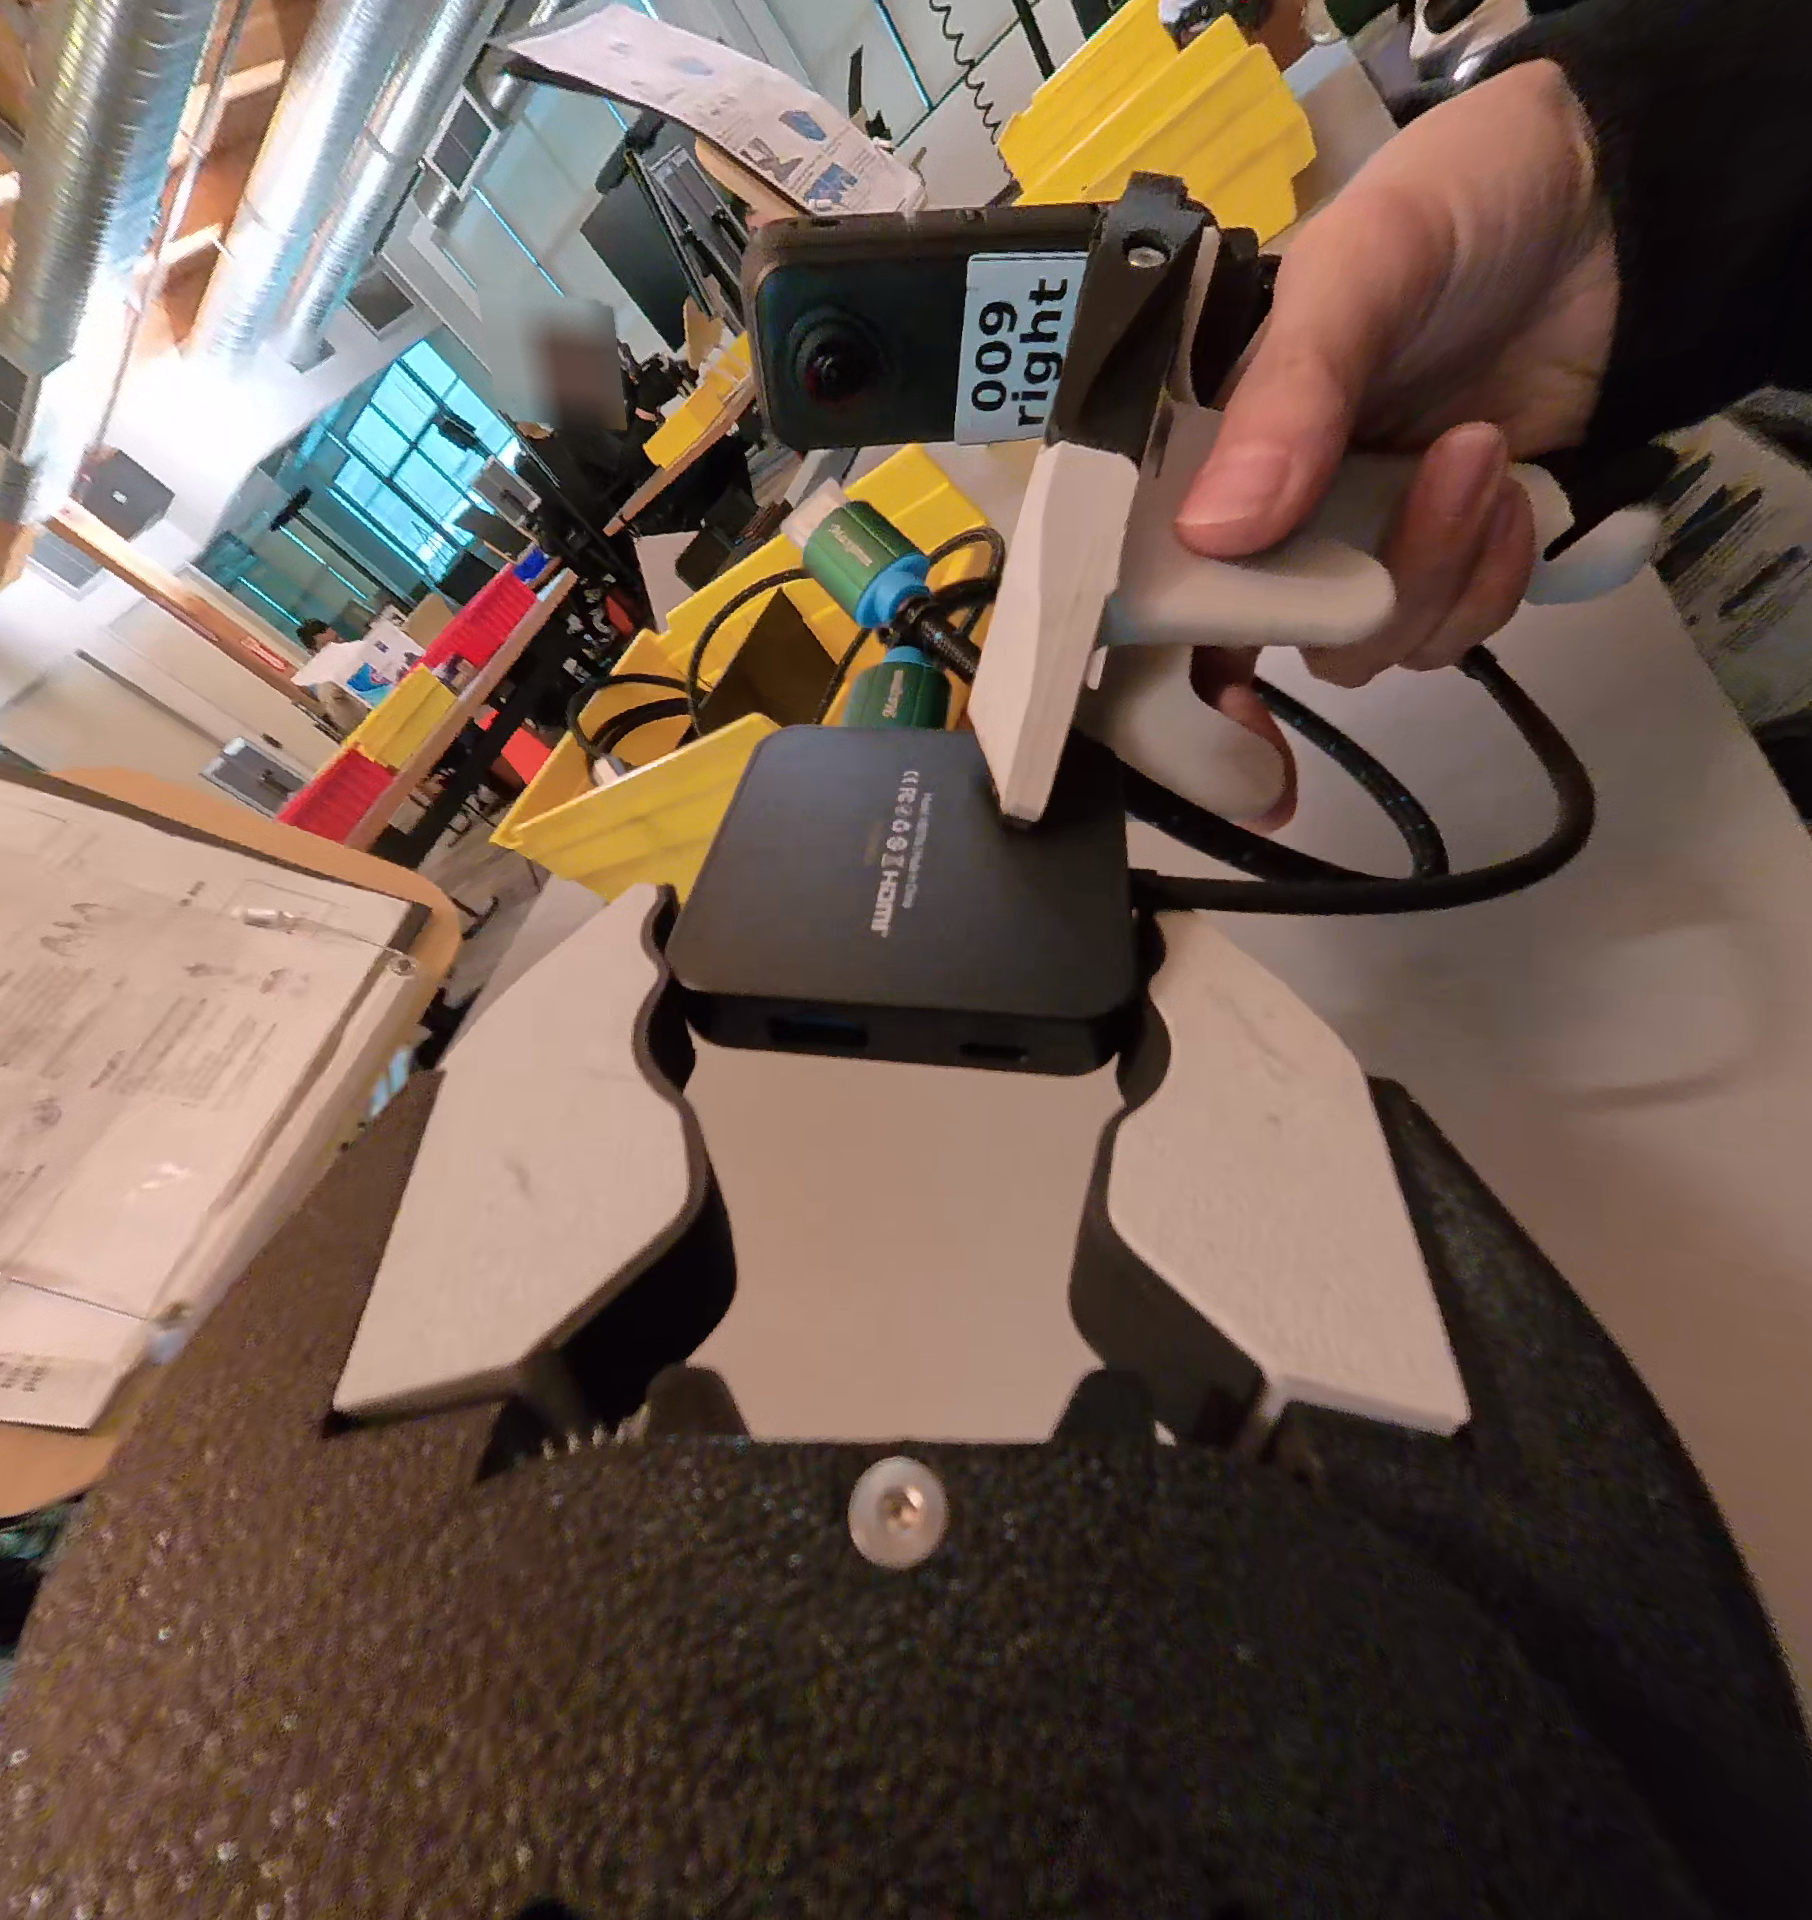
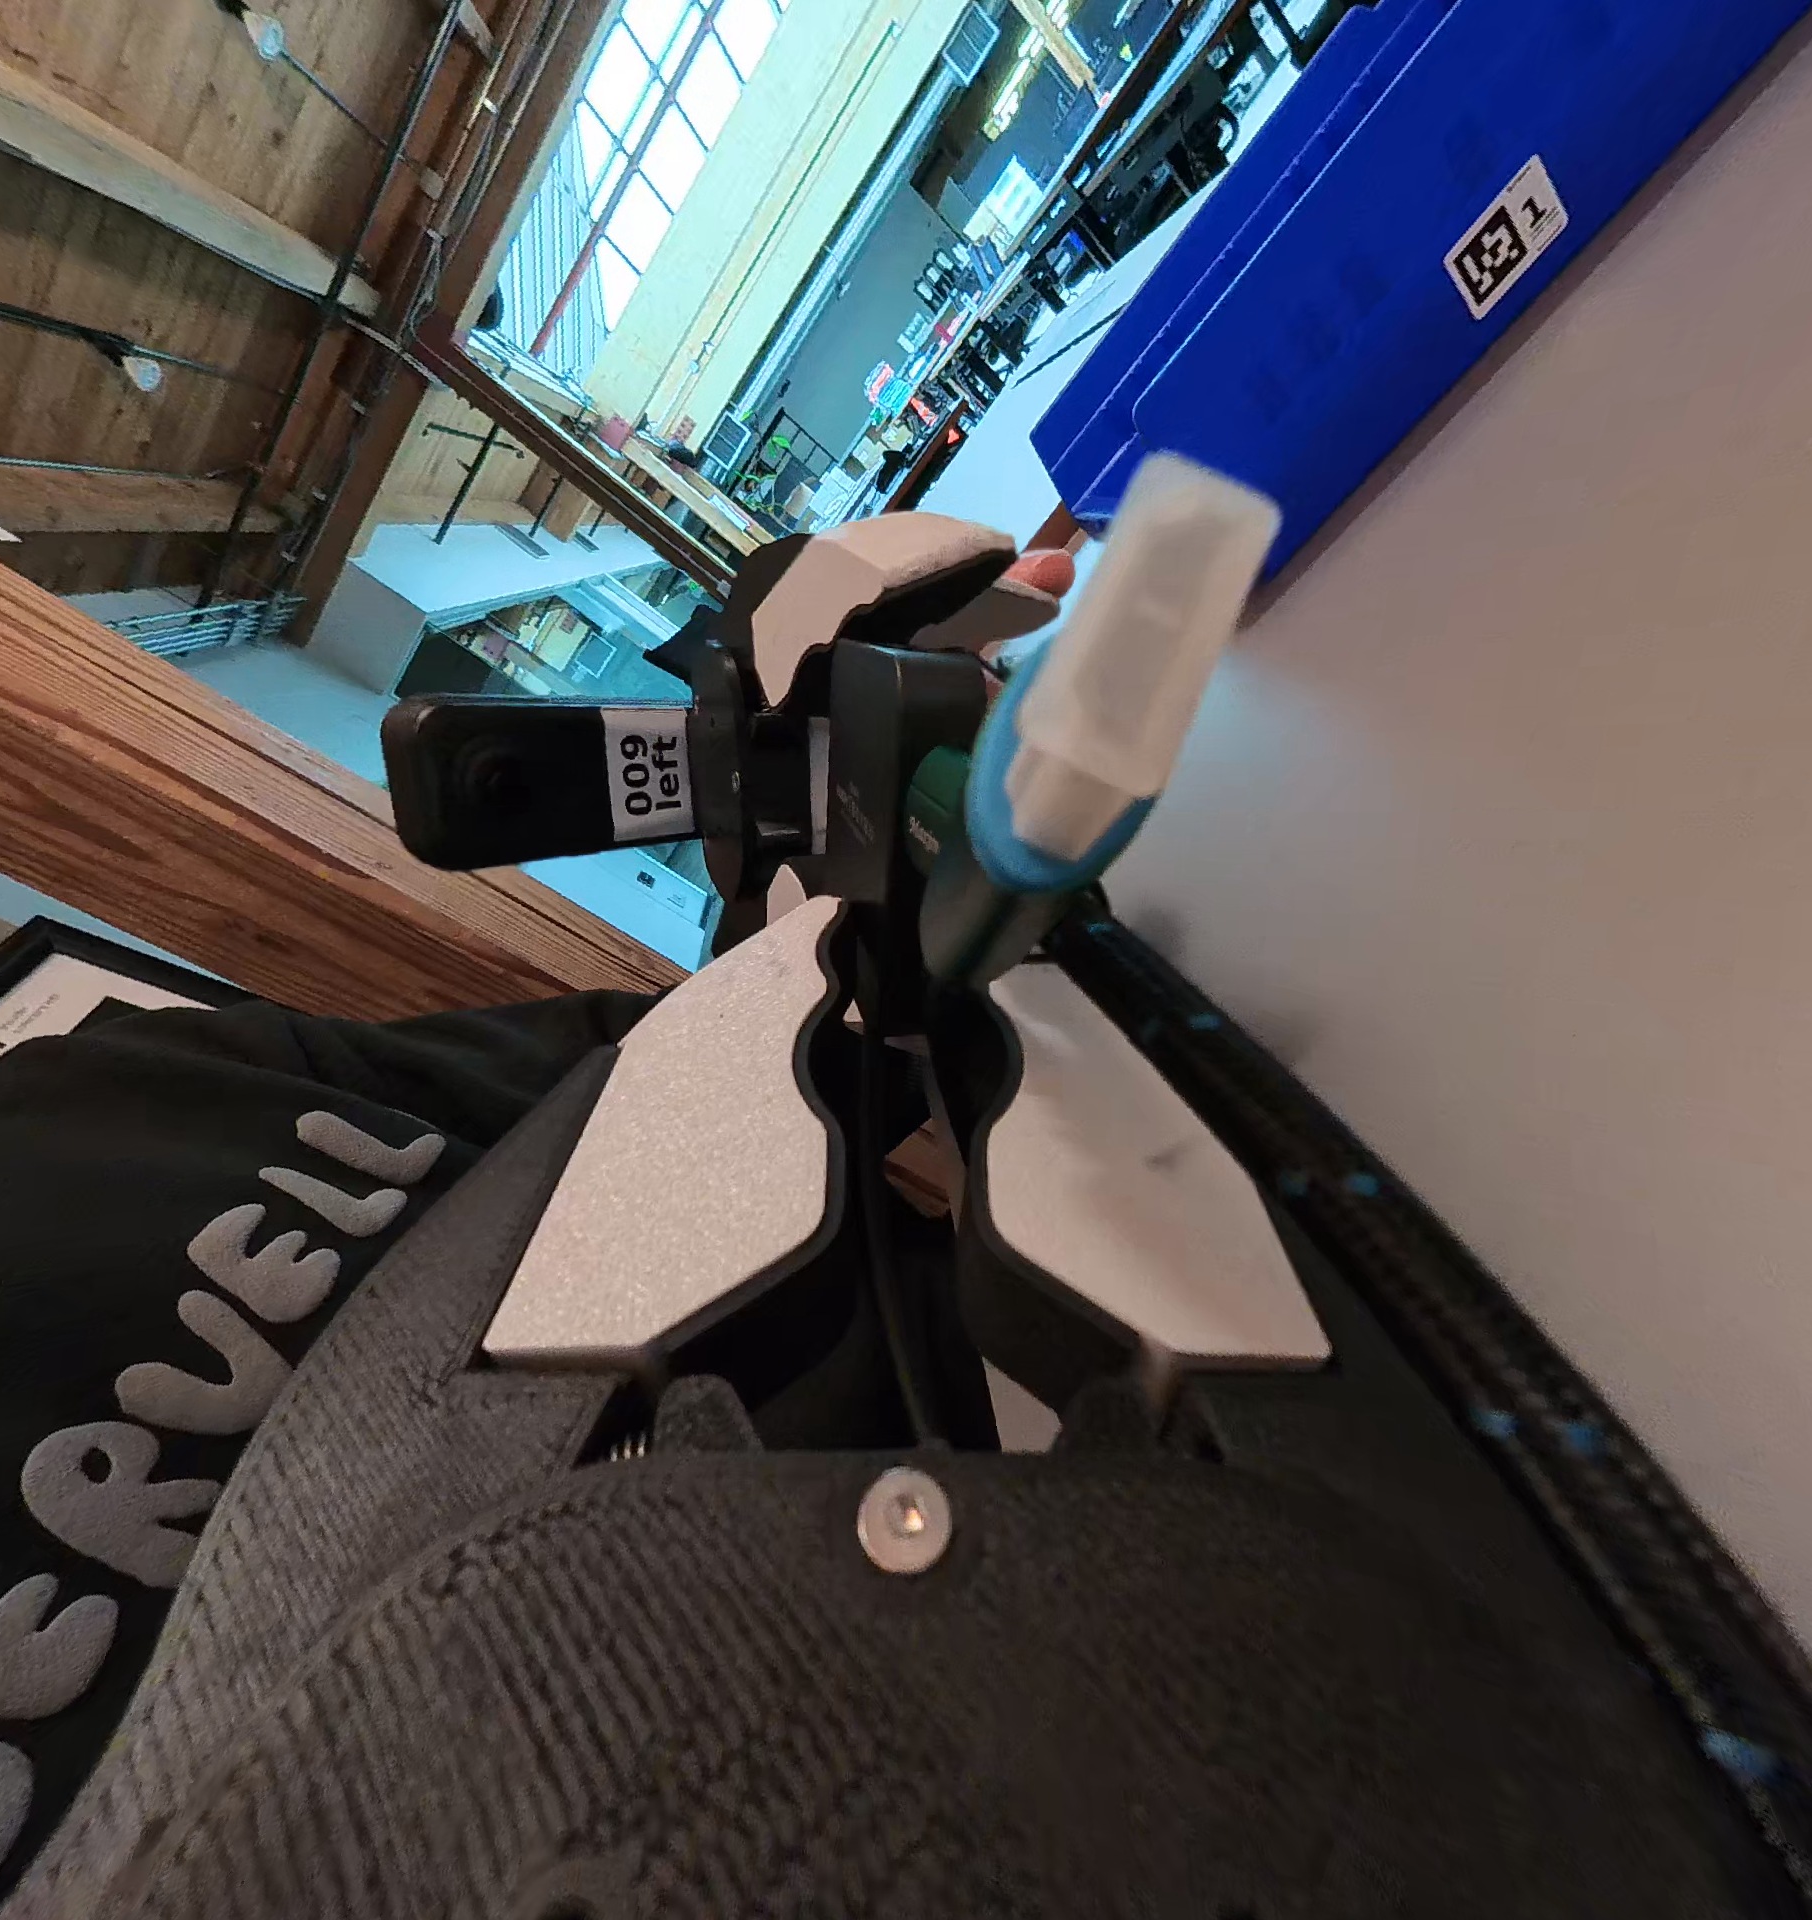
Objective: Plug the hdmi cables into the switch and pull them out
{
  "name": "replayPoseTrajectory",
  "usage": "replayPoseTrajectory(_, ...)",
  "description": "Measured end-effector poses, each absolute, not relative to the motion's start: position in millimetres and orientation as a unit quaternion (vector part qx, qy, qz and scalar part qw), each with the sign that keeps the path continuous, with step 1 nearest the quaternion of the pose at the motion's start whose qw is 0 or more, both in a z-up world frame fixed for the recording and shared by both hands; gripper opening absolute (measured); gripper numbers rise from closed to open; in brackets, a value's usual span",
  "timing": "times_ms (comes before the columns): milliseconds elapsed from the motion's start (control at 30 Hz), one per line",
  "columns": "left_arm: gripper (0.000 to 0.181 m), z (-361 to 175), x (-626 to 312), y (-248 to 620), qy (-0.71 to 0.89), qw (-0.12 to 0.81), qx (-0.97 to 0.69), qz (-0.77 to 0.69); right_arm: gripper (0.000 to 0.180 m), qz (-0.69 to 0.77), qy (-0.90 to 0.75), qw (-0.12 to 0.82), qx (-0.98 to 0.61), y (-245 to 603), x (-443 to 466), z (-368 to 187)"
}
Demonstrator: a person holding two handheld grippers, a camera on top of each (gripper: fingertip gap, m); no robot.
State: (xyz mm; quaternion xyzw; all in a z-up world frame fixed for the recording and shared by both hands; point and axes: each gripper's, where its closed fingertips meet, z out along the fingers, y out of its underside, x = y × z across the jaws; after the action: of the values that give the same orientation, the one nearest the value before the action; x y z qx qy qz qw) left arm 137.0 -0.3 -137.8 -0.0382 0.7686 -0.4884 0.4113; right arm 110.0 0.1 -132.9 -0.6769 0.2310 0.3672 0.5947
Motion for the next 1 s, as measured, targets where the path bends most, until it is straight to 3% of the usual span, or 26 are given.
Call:
replayPoseTrajectory(33, 0.08, -139, 137, 0, 0.77, 0.4, -0.046, -0.495, 0.021, 0.368, 0.232, 0.595, -0.676, 1, 110, -133)
replayPoseTrajectory(333, 0.08, -150, 138, 2, 0.763, 0.371, -0.07, -0.525, 0.022, 0.36, 0.234, 0.586, -0.687, 4, 111, -142)
replayPoseTrajectory(567, 0.08, -154, 146, 11, 0.752, 0.371, -0.107, -0.534, 0.041, 0.346, 0.228, 0.601, -0.683, 1, 117, -136)
replayPoseTrajectory(733, 0.08, -155, 151, 30, 0.732, 0.364, -0.149, -0.556, 0.069, 0.229, 0.179, 0.604, -0.742, -14, 123, -129)
replayPoseTrajectory(1000, 0.08, -148, 140, 46, 0.695, 0.285, -0.167, -0.639, 0.078, -0.096, 0.022, 0.654, -0.75, -64, 134, -69)
